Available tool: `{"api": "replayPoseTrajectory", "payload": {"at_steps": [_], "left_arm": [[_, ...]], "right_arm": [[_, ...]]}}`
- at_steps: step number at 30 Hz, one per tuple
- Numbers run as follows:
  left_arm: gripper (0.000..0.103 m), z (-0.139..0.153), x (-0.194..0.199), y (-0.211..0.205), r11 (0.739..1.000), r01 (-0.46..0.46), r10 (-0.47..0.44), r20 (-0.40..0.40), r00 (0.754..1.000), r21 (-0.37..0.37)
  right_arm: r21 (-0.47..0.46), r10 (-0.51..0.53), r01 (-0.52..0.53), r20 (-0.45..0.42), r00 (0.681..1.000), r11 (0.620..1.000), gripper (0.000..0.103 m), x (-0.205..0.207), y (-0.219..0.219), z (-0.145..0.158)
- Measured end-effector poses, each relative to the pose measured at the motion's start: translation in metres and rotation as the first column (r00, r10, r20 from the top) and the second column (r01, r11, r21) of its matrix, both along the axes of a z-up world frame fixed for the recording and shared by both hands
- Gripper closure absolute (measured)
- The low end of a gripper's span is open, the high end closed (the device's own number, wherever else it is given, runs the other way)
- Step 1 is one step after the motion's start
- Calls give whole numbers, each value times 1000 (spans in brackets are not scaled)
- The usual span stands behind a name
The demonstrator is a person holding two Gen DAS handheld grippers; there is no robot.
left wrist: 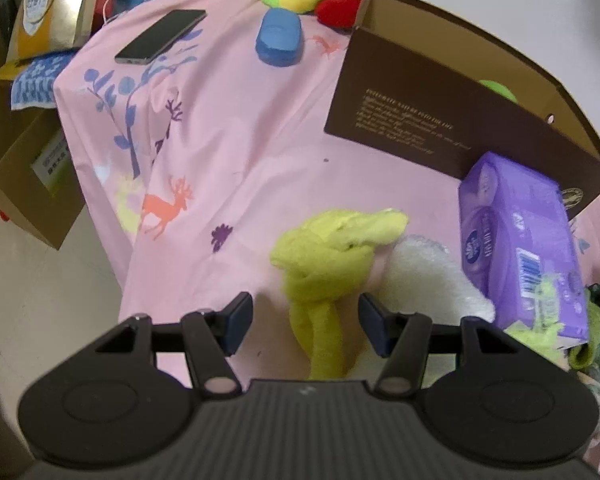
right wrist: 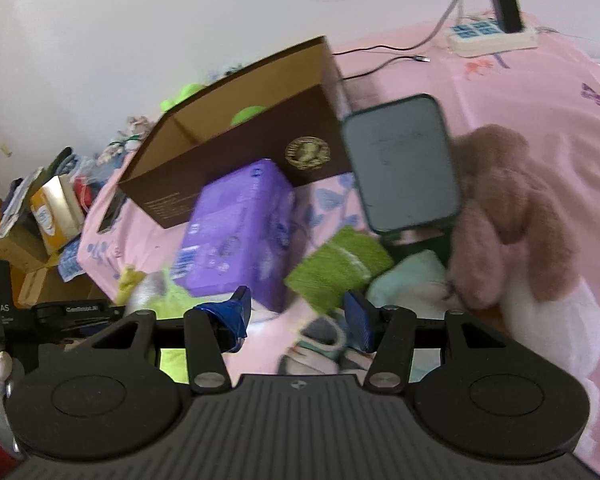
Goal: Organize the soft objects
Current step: 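Move the left gripper to the yellow towel while the right gripper reaches the grey sock plush, then grasp the yellow towel with the left gripper while the right gripper grasps the grey sock plush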
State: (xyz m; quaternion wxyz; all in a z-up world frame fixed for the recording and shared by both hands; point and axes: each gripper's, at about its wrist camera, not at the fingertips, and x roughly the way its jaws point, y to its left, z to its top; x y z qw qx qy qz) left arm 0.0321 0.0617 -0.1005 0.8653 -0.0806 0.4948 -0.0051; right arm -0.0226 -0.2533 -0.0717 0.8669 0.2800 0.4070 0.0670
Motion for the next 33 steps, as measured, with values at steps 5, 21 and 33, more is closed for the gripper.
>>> {"api": "replayPoseTrajectory", "payload": {"at_steps": [5, 21, 33], "left_arm": [[43, -10, 2, 1, 1000, -1, 1, -10, 1000, 19], [63, -16, 6, -4, 997, 24, -25, 16, 1000, 68], [82, -14, 10, -3, 998, 44, -45, 34, 998, 50]], "right_arm": [[10, 11, -11, -46, 999, 1000, 66, -5, -4, -7], [110, 4, 17, -181, 983, 994, 64, -8, -8, -35], [46, 140, -136, -100, 985, 990, 64, -2, 11, -16]]}}
